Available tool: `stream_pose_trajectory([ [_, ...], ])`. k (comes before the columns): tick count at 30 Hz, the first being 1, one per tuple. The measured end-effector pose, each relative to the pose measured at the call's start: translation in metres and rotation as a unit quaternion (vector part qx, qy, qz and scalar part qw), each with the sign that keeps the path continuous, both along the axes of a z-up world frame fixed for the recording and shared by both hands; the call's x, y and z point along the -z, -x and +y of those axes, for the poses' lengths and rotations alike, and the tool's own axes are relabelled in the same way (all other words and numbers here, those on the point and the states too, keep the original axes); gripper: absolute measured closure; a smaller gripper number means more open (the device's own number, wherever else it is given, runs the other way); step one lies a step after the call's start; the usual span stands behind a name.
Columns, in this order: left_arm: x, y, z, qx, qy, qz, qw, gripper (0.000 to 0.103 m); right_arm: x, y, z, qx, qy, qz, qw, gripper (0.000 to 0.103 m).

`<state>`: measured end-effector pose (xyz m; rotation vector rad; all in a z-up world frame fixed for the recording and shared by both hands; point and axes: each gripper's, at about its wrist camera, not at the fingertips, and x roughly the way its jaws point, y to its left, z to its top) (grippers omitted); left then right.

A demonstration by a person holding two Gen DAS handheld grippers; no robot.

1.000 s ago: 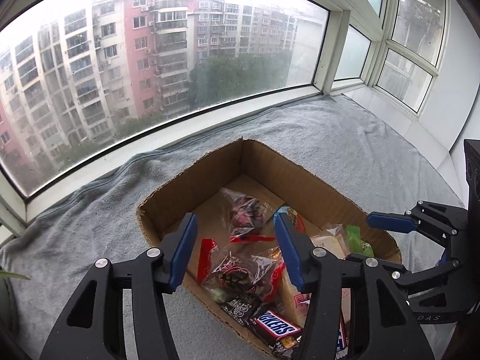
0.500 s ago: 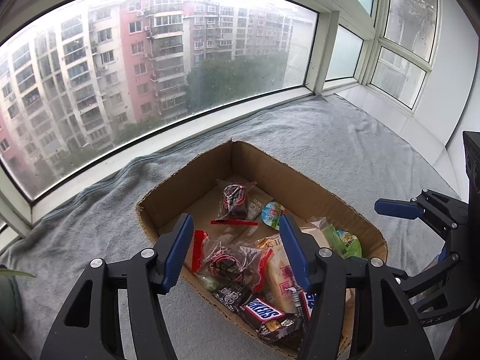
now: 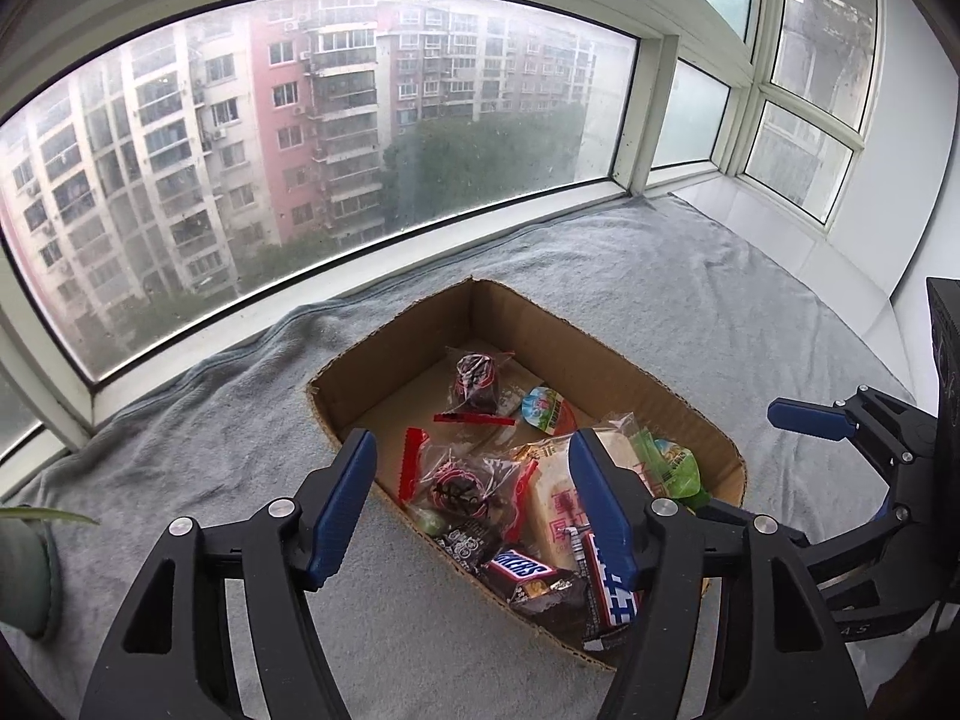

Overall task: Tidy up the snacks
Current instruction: 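Open both tools to release the candies into the box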

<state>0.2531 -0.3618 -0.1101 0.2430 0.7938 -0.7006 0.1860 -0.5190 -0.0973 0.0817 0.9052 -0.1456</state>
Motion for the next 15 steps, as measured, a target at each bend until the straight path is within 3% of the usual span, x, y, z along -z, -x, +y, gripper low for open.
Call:
stream_pose_trajectory([
  [10, -0.026, 0.027, 0.037, -0.029, 0.01, -0.024, 0.9992, 0.036, -0.056, 0.035, 0.022, 0.032, 0.011, -0.056, 0.998, 0.012],
  [12, -0.033, 0.037, 0.047, -0.033, 0.011, -0.036, 0.9987, 0.036, -0.067, 0.043, 0.03, 0.034, 0.017, -0.066, 0.997, 0.008],
  [15, -0.04, 0.05, 0.062, -0.04, 0.015, -0.045, 0.9981, 0.025, -0.082, 0.054, 0.041, 0.036, 0.02, -0.087, 0.995, 0.0],
])
